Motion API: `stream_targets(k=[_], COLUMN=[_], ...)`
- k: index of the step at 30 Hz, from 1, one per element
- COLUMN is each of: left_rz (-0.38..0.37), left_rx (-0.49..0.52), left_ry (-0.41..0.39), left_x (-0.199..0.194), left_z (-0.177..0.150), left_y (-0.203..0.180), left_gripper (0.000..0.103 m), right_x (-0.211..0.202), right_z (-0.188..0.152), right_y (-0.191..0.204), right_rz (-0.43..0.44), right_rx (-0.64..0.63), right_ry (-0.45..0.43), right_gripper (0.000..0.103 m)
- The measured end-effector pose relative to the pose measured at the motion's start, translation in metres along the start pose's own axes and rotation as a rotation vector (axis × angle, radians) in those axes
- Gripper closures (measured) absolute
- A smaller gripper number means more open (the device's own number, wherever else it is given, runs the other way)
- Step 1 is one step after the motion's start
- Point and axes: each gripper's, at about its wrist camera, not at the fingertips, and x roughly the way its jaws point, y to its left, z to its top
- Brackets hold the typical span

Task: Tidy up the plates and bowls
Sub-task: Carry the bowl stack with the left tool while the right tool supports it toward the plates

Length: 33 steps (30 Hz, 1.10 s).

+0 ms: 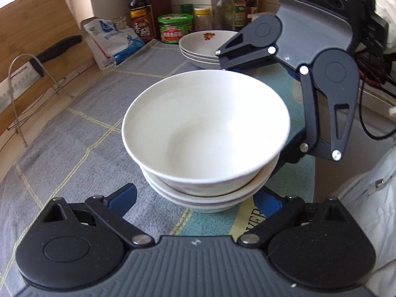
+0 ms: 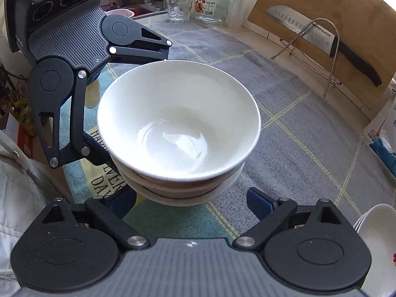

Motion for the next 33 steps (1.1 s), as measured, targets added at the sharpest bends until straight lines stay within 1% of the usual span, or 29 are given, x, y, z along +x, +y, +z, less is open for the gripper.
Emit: stream_targets(k=[4,8,9,11,14,19,29,33], left_rz=[-0.049,-0.074,-0.080,-0.091,-0.091,-0.098,-0.153,-0.197], left_rx=[0.005,0.007,0.012,0.030,0.068,0.147,0.161,0.134], left_ry=[0.016,0.026,0.028,0.031,0.032,0.029,0.027,0.025], left_x=[0.003,0.004,0.005,0.005,0.004,0.003,0.004,0.003], left_z=[0.002,0.004,0.005,0.008,0.010,0.015,0.014,0.017], left_y=[0.007,0.008,0.008,0.008,0.004,0.000,0.006,0.014], left_gripper=[0.006,0.007,0.008,0.010,0.012,0.013,0.013,0.013], right_x=[0.001,0.001,0.001,0.001,0.001,0.001,0.003,0.004], right_z=[-0.001,-0.002,-0.002,-0.002,0.000,0.003,0.004,0.004], right_y=[-0.005,-0.007,-0.008,-0.009,-0.008,-0.006,-0.011,-0.011], right_rz=[0.046,0.073,0.081,0.096,0.097,0.099,0.129,0.127], right_rx=[-0.004,-0.001,-0.003,-0.011,-0.040,-0.086,-0.063,-0.059], right_ry=[-0.008,-0.013,-0.013,-0.013,-0.010,-0.002,0.009,0.019], right_gripper=[0.011,0.012,0.013,0.015,0.016,0.018,0.019,0.019])
